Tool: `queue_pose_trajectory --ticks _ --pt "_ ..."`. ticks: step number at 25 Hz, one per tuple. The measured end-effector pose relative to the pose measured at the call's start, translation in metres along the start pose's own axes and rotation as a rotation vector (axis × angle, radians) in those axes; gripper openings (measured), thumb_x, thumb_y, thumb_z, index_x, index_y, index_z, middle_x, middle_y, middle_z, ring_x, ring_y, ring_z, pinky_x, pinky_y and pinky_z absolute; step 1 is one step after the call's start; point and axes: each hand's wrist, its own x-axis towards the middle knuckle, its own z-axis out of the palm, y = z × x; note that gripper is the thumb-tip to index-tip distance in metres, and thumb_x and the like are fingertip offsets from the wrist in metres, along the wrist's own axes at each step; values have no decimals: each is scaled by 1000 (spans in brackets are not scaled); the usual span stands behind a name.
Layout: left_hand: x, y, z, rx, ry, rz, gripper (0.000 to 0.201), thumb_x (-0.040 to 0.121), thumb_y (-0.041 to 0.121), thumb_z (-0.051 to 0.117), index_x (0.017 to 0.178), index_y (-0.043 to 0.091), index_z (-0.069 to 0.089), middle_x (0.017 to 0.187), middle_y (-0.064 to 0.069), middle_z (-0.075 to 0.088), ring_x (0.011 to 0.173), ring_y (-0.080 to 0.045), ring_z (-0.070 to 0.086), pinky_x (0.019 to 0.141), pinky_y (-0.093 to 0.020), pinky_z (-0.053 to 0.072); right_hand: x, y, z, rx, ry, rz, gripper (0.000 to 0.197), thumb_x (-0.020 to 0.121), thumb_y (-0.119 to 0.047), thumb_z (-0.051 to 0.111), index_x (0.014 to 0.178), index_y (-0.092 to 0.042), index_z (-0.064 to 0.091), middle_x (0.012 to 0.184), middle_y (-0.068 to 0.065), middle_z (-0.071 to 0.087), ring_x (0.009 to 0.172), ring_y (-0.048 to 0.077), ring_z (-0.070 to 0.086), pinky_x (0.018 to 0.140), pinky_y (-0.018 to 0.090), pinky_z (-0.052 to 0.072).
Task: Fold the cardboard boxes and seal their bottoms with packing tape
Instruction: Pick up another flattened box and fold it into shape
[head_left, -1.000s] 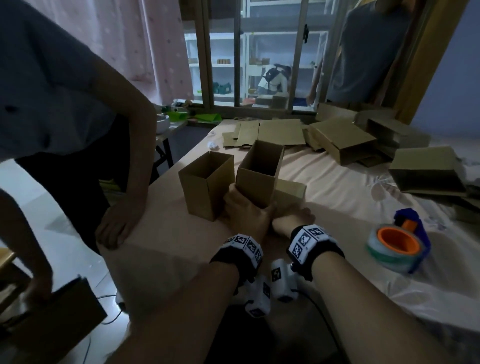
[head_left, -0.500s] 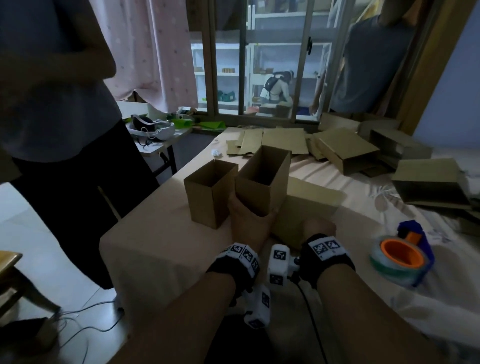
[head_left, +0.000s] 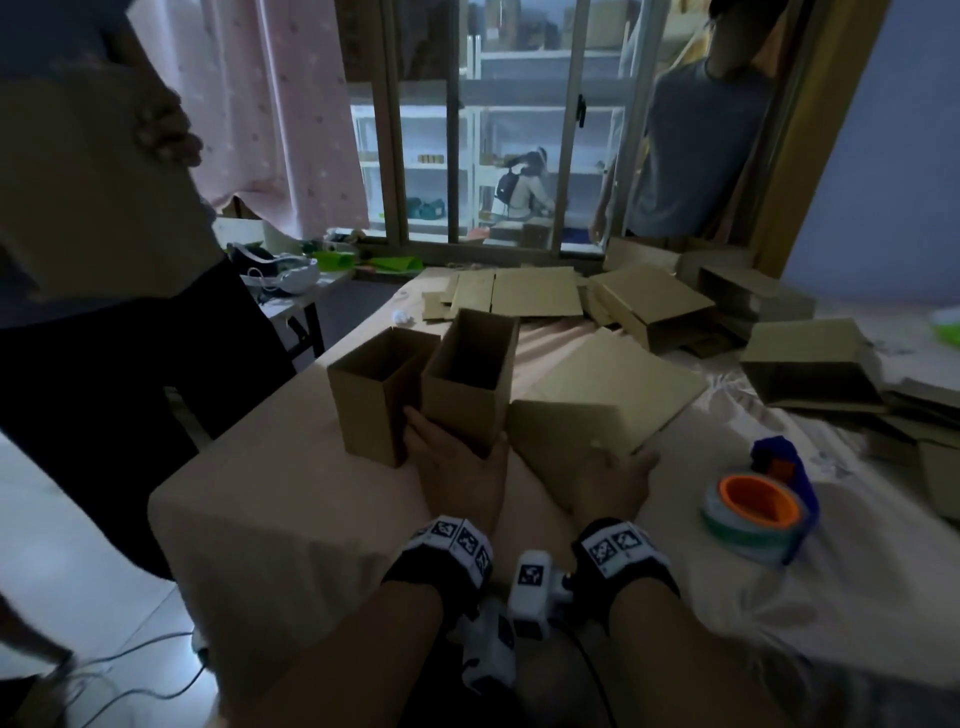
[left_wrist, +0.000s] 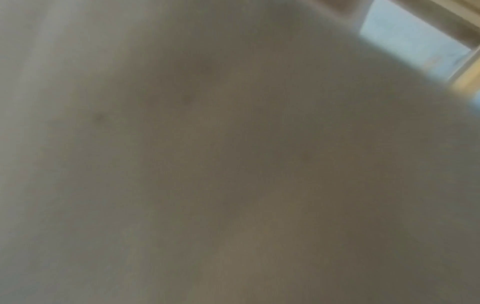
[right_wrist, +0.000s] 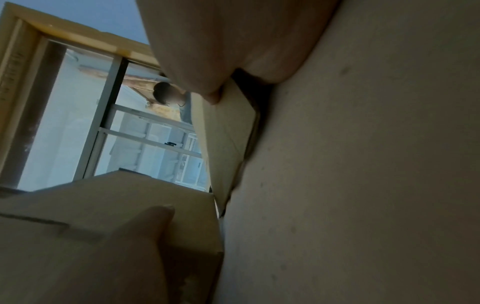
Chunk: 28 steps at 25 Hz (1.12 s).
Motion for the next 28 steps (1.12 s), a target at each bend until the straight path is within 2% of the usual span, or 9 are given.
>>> queue_pose_trajectory --ticks 7,11,13,15,16,17,20,24,28 --pt "-4 4 4 4 28 135 121 80 36 78 154 3 -12 163 -17 -4 148 -32 11 116 -30 16 -10 -7 -7 37 -176 -173 41 95 -32 60 129 -13 48 112 7 62 104 28 59 81 28 42" --pt "-8 -1 0 10 73 237 119 79 33 78 155 6 -11 163 -14 -11 150 -34 5 121 -44 20 -15 -6 -7 73 -233 -237 31 95 -31 60 122 -19 53 110 1 64 104 22 60 84 25 43" --pt "-9 -4 -1 0 68 187 119 80 36 76 154 0 -11 163 -18 -8 151 -32 3 124 -31 2 -15 -2 -6 87 -262 -268 28 95 -29 61 122 -22 57 107 -3 64 100 15 58 85 24 43" --pt "-9 -4 -4 -27 86 127 120 80 37 76 152 -4 -11 162 -21 -7 151 -31 2 110 -9 -19 -15 -2 -5 82 -285 -297 29 95 -28 61 123 -23 60 110 -3 66 98 11 57 86 25 45" --pt "-8 -2 -5 -28 102 119 121 81 37 76 152 -5 -11 162 -21 -7 151 -31 2 107 -8 -21 -14 -3 -4 79 -289 -308 29 94 -29 62 122 -22 61 112 -1 67 99 12 58 88 27 47" --pt "-8 -2 -6 -27 116 112 121 80 37 76 152 -5 -13 162 -21 -7 151 -31 1 113 -13 -19 -13 -4 -3 80 -291 -310 28 94 -29 62 121 -22 62 113 0 68 101 14 61 90 29 49" --pt "-6 0 -7 -49 128 103 125 78 31 79 152 1 -17 163 -17 -11 151 -31 0 124 -44 11 -9 -2 0 97 -291 -314 23 93 -30 62 115 -24 65 109 -1 70 101 18 64 93 37 53" --pt "-6 2 -10 -5 143 188 119 79 26 79 155 6 -10 163 -17 -8 150 -34 4 122 -47 14 -9 -1 1 151 -291 -350 17 92 -29 63 106 -23 71 98 -3 73 93 15 67 89 39 57" --pt "-6 1 -11 -36 150 233 115 79 28 77 157 16 -7 163 -13 -1 149 -32 8 120 -54 16 -12 -2 0 225 -301 -334 9 91 -28 66 91 -34 72 87 -8 73 88 15 69 87 40 58"
